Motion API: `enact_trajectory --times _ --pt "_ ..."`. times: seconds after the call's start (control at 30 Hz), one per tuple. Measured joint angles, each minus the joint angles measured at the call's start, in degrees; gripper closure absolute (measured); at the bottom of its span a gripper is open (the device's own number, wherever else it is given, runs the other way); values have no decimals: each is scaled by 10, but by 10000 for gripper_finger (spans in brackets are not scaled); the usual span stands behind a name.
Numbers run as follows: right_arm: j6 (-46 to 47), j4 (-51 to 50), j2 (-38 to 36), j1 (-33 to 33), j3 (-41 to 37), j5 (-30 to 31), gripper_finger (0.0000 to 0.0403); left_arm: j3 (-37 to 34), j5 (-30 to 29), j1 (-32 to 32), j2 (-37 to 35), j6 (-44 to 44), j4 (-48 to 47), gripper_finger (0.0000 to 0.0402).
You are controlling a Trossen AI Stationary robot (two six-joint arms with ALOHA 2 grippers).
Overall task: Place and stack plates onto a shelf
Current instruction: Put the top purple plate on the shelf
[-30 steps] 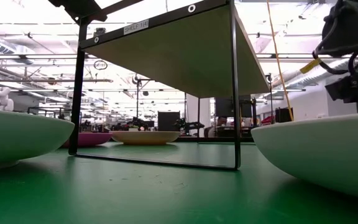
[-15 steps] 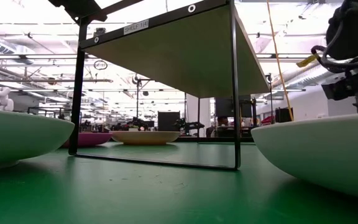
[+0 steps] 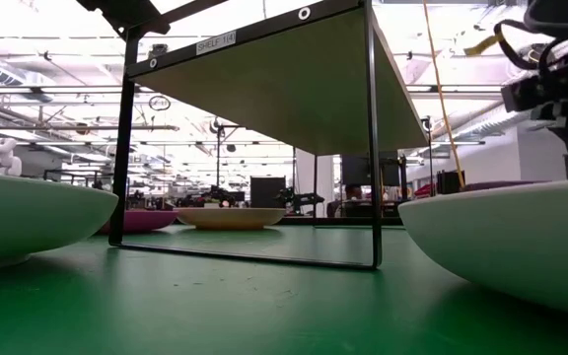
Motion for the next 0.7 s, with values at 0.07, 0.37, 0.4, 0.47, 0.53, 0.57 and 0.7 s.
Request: enact_trajectory --times 0.07,0.37,0.4,0.47,0.53,0.57,0.7 --pt "9 -13 0 3 9 1 402 0 0 0 0 -1 0 400" --pt "40 -67 0 18 56 57 402 0 0 0 0 -1 0 400" --pt "45 -75 0 18 61 69 402 0 0 0 0 -1 0 400" --pt "47 -86 0 21 72 95 402 0 0 0 0 -1 0 400" --pt "50 -96 0 21 83 114 402 0 0 0 0 -1 0 400" --pt "55 -103 0 21 88 123 402 0 0 0 0 -1 0 400" --pt "61 -122 0 21 114 157 402 0 0 0 0 -1 0 400"
